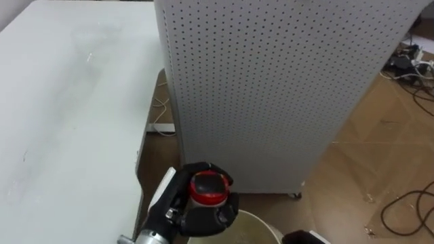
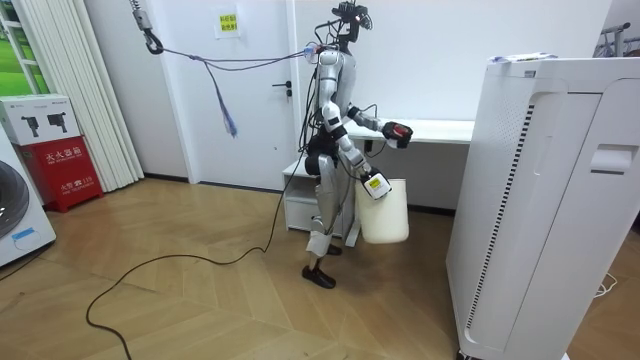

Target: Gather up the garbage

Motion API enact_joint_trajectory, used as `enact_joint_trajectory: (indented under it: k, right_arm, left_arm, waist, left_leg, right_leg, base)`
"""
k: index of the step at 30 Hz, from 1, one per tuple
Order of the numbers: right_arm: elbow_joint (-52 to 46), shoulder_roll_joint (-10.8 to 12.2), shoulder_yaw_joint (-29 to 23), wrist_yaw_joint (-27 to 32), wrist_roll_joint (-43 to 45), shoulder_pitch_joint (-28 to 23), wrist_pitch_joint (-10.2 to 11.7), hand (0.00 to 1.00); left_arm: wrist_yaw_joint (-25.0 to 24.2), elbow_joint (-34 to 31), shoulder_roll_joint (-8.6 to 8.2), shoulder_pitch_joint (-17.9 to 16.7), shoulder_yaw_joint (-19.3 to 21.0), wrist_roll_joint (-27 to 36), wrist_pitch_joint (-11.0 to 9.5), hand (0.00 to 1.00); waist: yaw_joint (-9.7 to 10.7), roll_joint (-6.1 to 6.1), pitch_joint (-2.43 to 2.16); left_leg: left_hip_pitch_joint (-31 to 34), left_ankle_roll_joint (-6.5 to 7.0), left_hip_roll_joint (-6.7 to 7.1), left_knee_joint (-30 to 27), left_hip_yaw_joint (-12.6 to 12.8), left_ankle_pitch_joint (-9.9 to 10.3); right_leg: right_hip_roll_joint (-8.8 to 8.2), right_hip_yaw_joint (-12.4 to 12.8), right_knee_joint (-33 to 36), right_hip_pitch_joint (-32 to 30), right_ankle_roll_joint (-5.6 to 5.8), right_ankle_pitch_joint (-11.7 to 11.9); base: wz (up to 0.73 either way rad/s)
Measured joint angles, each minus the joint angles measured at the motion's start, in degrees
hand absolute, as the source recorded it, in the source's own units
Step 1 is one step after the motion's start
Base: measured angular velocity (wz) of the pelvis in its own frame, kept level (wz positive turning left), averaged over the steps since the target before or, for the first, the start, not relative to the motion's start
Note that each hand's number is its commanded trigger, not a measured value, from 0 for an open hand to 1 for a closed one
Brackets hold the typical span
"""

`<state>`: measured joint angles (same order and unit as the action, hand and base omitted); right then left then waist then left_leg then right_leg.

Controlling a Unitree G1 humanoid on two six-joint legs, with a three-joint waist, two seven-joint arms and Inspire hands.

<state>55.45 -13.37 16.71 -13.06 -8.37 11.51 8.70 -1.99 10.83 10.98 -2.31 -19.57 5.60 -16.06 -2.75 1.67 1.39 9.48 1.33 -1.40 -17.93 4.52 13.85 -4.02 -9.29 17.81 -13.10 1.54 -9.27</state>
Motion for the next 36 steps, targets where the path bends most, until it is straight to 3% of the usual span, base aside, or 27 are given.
enact_joint_trajectory:
  k: [5,6,7,8,9,24,36]
  right_arm:
    - [0.09,-0.07,0.02,1.88,-0.06,0.03,0.02,1.0]
    - [0.09,-0.01,0.02,2.2,-0.06,0.04,0.06,1.0]
    - [0.09,0.02,0.02,2.27,-0.07,0.03,0.07,1.0]
    - [0.05,0.04,0.04,2.3,-0.14,0.07,0.14,1.0]
    - [0.04,0.04,0.07,2.34,-0.25,0.14,0.17,1.0]
    - [0.08,0.02,1.86,1.97,-0.23,0.25,0.13,1.0]
    - [0.05,-1.28,2.78,0.95,-0.22,0.07,-0.59,1.0]
  left_arm:
    - [-0.54,2.43,1.06,-0.02,-2.2,0.18,0.09,1.0]
    - [-1.05,3.37,1.14,-0.02,-2.32,0.34,0.09,0.95]
    - [-1.16,3.79,1.12,-0.02,-2.45,0.46,0.09,0.71]
    - [-1.31,4.05,1.24,-0.02,-2.81,0.51,0.09,0.59]
    - [-1.62,4.04,1.52,0.02,-3.3,0.51,0.09,0.0]
    - [-6.8,5.05,1.23,-0.07,-7.72,0.52,0.1,0.0]
    - [-10.35,3.7,1.29,0.01,-7.82,0.52,0.33,0.0]
  waist:
    - [0.36,-0.73,0.49]
    - [0.62,-0.93,0.63]
    - [0.72,-0.99,0.69]
    - [0.78,-1.01,0.7]
    - [0.79,-1.01,0.7]
    - [0.88,-1.02,0.7]
    - [1.15,-1.24,0.52]
  left_leg:
    - [0.0,0.0,0.03,0.08,0.02,0.0]
    - [0.08,0.0,0.04,0.14,0.03,0.0]
    - [0.19,0.0,0.06,0.12,0.08,0.0]
    - [0.72,0.0,0.08,0.11,0.1,0.0]
    - [1.45,0.0,0.13,0.07,0.1,0.0]
    - [3.01,0.01,0.28,-1.08,0.53,0.0]
    - [2.87,0.0,0.09,-1.77,0.9,0.0]
  right_leg:
    - [-0.19,-0.29,0.13,0.03,0.0,0.0]
    - [-0.25,-0.33,0.21,-0.07,0.0,0.0]
    - [-0.28,-0.33,0.26,-0.2,0.0,0.0]
    - [-0.38,-0.3,0.96,-1.14,0.0,0.0]
    - [-0.46,-0.34,1.19,-2.02,0.0,0.0]
    - [-0.88,-0.26,2.84,-4.05,-0.37,0.23]
    - [-0.72,-0.17,2.92,-3.71,-0.63,0.39]
  base:
    - [0.01]
    - [0.04]
    - [0.0]
    - [-0.04]
    - [-0.04]
    - [-0.01]
    - [0.0]
